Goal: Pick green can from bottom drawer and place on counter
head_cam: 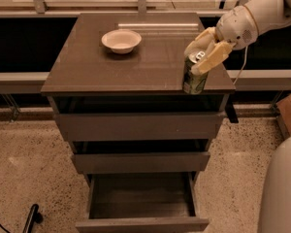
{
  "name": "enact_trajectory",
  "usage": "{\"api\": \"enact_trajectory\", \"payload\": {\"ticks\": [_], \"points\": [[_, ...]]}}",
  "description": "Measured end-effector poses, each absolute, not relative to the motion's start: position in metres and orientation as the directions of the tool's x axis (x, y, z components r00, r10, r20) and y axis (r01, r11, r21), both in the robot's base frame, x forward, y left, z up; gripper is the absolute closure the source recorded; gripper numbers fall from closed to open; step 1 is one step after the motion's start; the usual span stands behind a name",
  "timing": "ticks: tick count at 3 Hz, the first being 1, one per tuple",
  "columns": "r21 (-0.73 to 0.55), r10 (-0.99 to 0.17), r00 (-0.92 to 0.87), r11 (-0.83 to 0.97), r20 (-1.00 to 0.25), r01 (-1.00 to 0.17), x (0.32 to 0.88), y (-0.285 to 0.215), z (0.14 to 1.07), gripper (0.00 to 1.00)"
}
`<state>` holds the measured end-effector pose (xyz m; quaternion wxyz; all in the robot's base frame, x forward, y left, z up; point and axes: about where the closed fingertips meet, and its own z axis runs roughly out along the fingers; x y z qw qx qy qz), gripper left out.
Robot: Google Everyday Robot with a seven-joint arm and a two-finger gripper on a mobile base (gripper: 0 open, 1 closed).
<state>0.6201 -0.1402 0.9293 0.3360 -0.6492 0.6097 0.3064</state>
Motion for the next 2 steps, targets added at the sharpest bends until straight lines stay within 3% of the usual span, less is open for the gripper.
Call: {"api": "enact_trajectory", "payload": {"ticks": [2], "points": [[-0.019,-0.505,-0.040,0.112,-0.862,-0.994,0.641,-0.162,0.938,1.00]]}}
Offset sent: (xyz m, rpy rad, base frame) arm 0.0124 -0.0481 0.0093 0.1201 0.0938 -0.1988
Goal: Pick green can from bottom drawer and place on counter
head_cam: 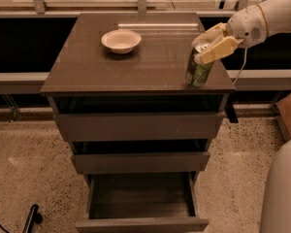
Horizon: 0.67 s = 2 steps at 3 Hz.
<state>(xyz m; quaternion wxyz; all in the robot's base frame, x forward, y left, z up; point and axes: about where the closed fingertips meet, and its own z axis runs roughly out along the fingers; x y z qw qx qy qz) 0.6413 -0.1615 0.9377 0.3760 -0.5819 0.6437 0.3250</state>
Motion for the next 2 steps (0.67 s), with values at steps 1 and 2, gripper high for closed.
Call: {"api": "enact_trajectory", "payload": {"ticks": [1,2], "points": [[0.005,-0.494,-0.087,0.164,-0.865,-0.986,0.6452,-0.1691,0.9361,1.00],[0.031,-0.508,-0.127,0.192,-0.852,-0.981,0.6488,-0.1693,0.9277,1.00]]}}
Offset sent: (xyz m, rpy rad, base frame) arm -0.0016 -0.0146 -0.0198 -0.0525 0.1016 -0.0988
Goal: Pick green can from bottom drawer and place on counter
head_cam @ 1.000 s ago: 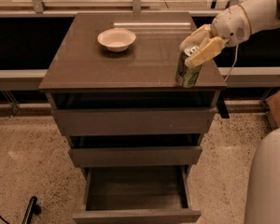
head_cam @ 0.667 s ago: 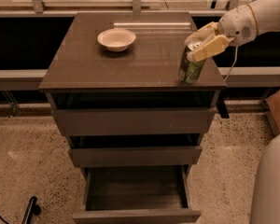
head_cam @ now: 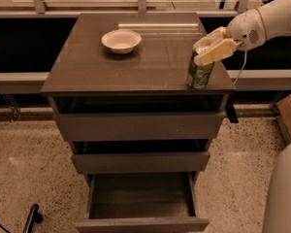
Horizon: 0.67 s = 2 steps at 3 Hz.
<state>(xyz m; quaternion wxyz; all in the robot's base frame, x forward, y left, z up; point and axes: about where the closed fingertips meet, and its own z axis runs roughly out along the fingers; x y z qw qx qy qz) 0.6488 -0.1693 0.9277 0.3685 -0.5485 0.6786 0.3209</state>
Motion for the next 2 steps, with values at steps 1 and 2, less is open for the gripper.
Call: {"api": "enact_trajectory", "payload": {"ticks": [1,2], "points": [[0.029,-0.503,-0.127,0.199,-0.855,-0.980,0.6532,-0.1660,0.9267,0.83],[0.027,-0.497,-0.127,0.203,-0.858,-0.979,0.6570,-0.1630,0.9256,0.60]]}}
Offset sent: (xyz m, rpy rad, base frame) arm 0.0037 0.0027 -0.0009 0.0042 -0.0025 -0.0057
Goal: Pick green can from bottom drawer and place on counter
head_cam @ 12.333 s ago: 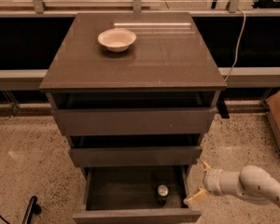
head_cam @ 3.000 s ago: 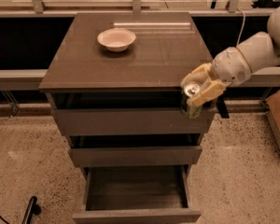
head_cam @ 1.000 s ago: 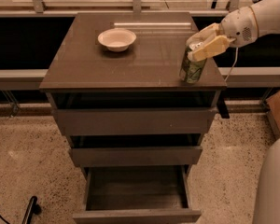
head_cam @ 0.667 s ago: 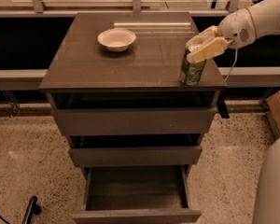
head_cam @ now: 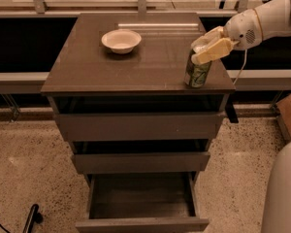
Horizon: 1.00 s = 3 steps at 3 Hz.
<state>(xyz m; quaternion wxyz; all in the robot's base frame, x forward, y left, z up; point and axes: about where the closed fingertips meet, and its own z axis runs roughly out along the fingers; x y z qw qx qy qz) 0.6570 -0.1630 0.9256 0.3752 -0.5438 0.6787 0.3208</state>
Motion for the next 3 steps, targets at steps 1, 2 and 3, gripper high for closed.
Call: {"api": "enact_trajectory", "payload": {"ticks": [1,2,3], "points": [[0.047,-0.431,-0.148,0.237,-0.890,-0.970,0.6661,-0.1638,0.9134,0.30],[0.047,-0.436,-0.147,0.231,-0.888,-0.972,0.6667,-0.1606,0.9128,0.06],[0.048,-0.434,-0.147,0.231,-0.889,-0.972,0.6679,-0.1588,0.9120,0.00]]}}
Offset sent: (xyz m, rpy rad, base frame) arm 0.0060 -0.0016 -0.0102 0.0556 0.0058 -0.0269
